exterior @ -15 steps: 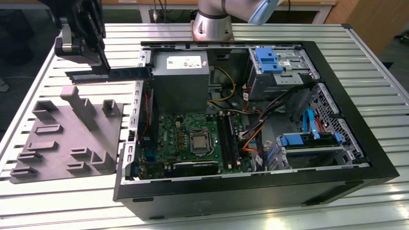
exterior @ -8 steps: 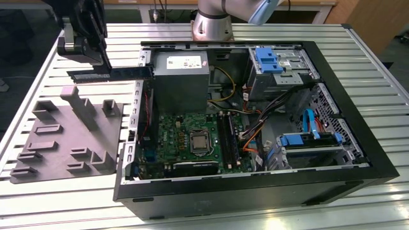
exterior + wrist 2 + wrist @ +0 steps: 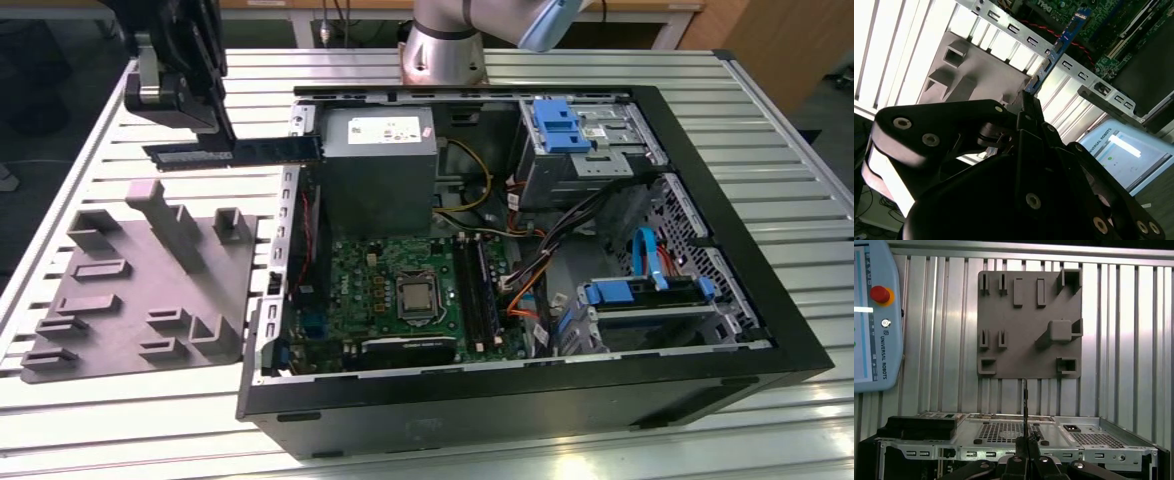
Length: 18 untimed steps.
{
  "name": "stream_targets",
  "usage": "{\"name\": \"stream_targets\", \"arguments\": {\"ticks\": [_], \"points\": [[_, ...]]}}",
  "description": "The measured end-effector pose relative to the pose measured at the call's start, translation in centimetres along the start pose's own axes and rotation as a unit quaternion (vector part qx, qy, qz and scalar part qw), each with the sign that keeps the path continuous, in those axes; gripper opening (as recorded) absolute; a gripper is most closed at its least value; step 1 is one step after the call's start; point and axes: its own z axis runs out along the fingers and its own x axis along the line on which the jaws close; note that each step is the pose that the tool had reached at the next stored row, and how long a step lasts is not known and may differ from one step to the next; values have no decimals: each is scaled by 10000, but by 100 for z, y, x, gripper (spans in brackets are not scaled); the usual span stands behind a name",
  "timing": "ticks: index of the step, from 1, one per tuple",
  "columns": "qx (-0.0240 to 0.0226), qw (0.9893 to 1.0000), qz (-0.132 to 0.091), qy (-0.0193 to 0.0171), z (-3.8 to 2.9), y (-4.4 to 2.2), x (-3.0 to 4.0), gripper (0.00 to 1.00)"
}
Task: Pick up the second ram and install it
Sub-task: 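Pick up the second ram and move it above second insertion slot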
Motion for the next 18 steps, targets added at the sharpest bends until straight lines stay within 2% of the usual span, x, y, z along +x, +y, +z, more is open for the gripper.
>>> {"name": "stream_targets", "arguments": {"ticks": [18], "points": [[0, 10000, 0, 0, -2, -84, -6, 12]]}}
